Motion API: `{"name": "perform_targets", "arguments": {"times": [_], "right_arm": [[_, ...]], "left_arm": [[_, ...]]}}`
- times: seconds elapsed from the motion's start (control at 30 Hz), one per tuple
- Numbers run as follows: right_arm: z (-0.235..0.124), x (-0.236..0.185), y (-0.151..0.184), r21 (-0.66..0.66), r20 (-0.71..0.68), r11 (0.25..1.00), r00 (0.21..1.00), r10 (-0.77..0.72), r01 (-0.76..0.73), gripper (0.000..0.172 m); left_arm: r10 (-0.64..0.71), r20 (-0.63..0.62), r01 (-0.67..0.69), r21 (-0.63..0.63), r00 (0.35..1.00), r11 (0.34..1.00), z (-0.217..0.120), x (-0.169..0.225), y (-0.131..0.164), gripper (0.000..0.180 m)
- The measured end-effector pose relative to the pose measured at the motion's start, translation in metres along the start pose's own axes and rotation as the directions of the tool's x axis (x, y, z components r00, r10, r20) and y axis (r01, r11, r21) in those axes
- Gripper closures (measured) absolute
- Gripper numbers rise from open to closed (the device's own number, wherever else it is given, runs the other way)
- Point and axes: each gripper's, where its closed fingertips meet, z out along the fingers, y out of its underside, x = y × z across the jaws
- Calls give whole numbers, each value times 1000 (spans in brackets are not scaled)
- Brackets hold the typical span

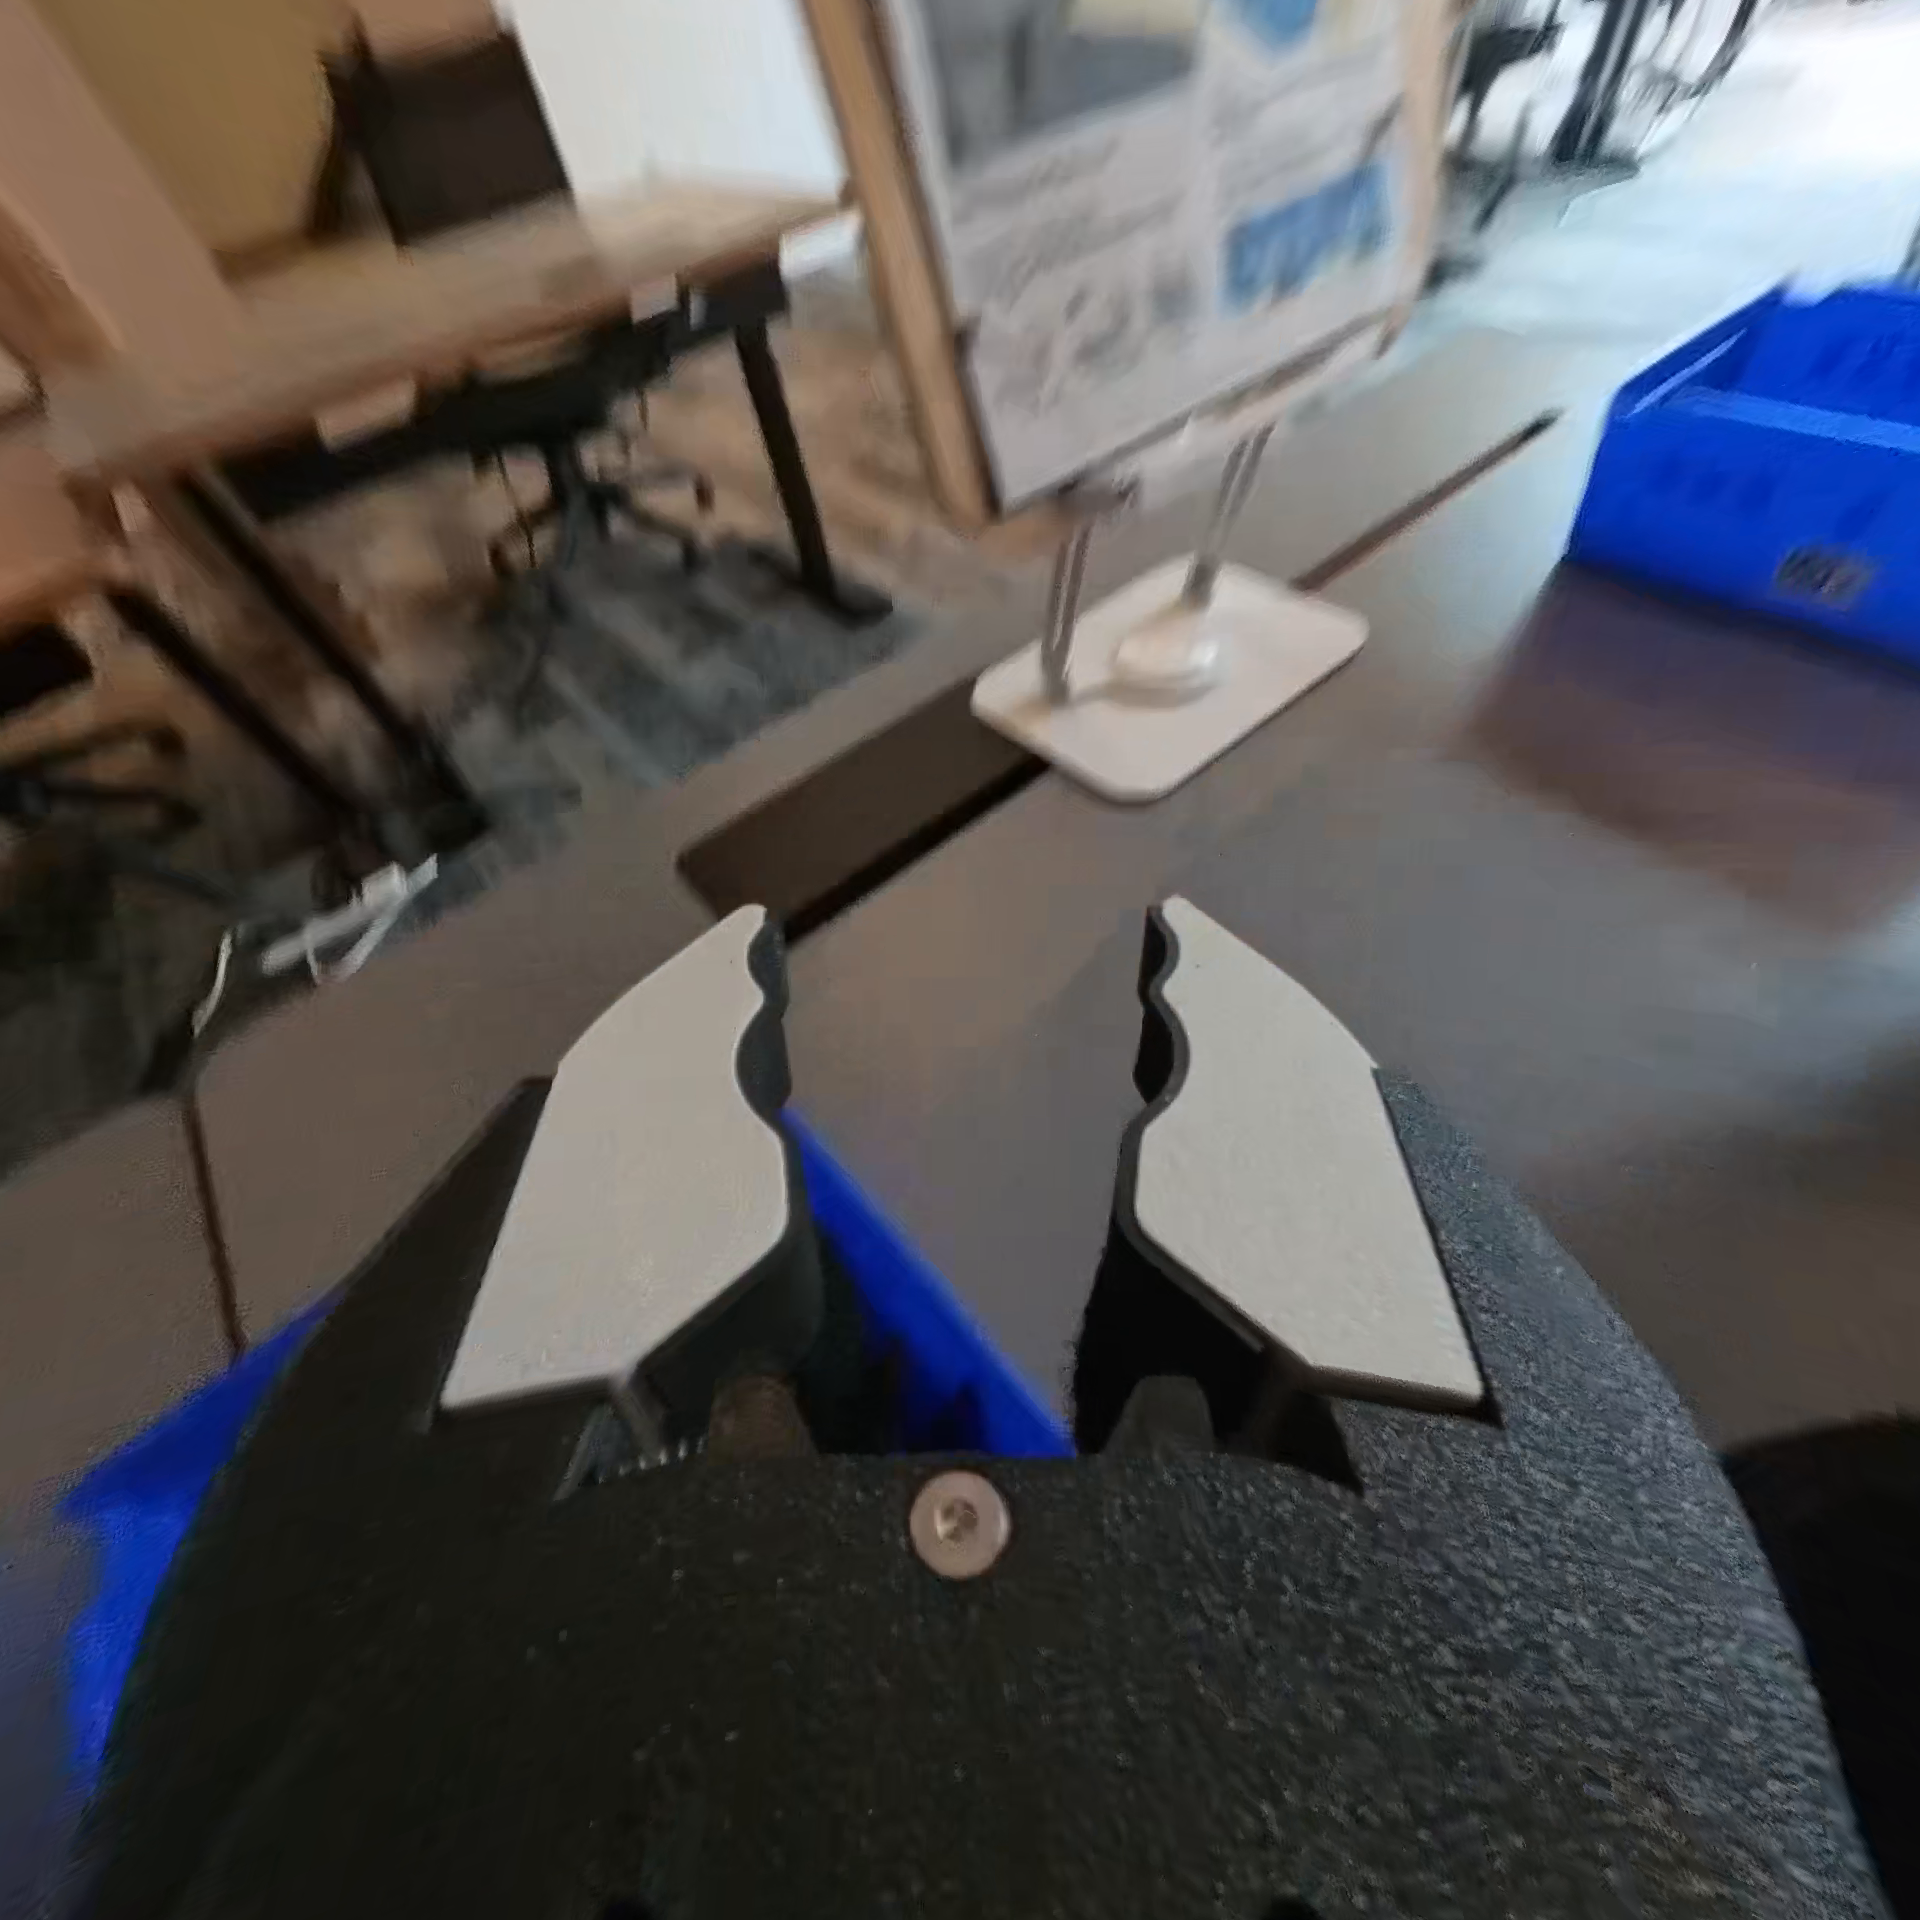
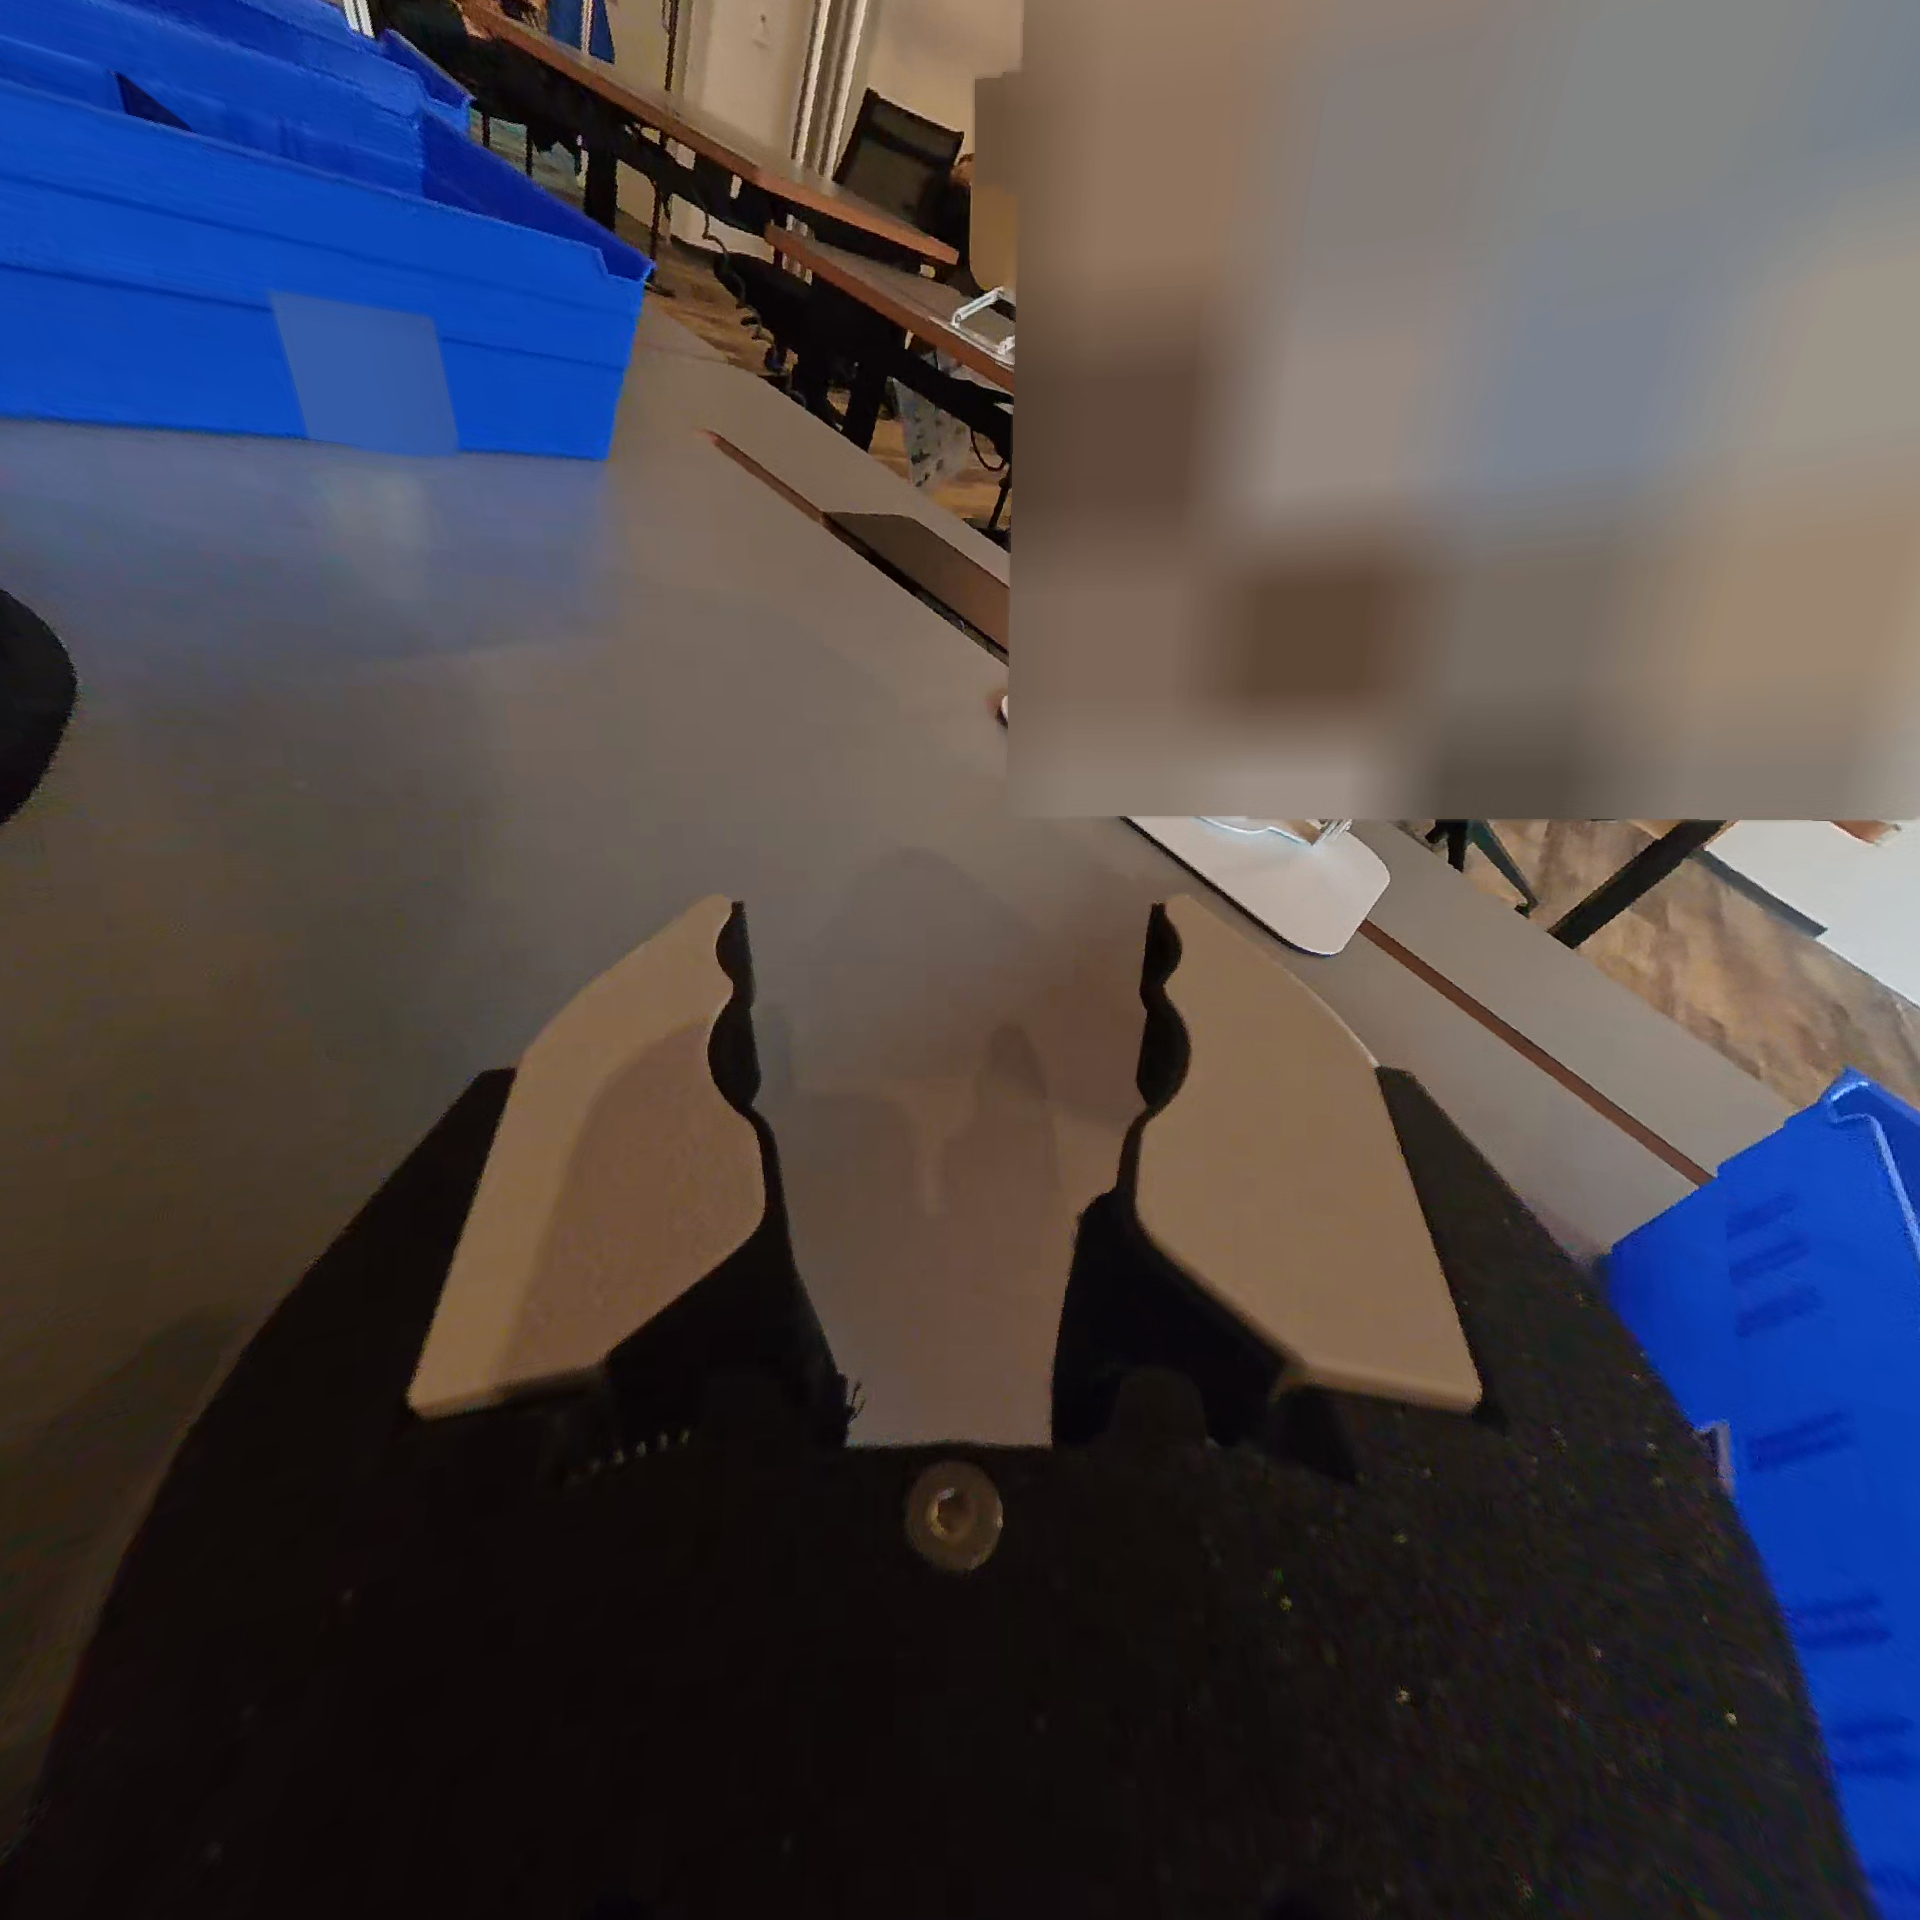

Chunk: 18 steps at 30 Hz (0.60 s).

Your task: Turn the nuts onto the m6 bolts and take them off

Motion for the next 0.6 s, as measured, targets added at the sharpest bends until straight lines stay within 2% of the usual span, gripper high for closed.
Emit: {"name": "perform_targets", "arguments": {"times": [0.1, 0.2, 0.3, 0.43, 0.6], "right_arm": [[-2, 1, -3, 22, 6, 999, 999, 33, -33, 101], [-3, 3, -4, 42, 19, 995, 996, 92, -92, 103], [-3, 6, -2, 47, 27, 988, 989, 145, -147, 104], [-2, 6, 0, 35, 27, 989, 989, 142, -143, 104], [1, 4, 7, 4, 22, 993, 993, 115, -115, 104]], "left_arm": [[-71, 25, 75, -194, 997, 978, -5, -40, 43, 116], [-173, 93, 192, -275, 981, 942, -5, -74, 78, 117], [-275, 94, 290, -384, 957, 877, -2, -82, 112, 123], [-299, 135, 320, -584, 945, 746, 2, -88, 161, 126], [-303, 166, 329, -701, 938, 632, 15, -92, 190, 128]]}}
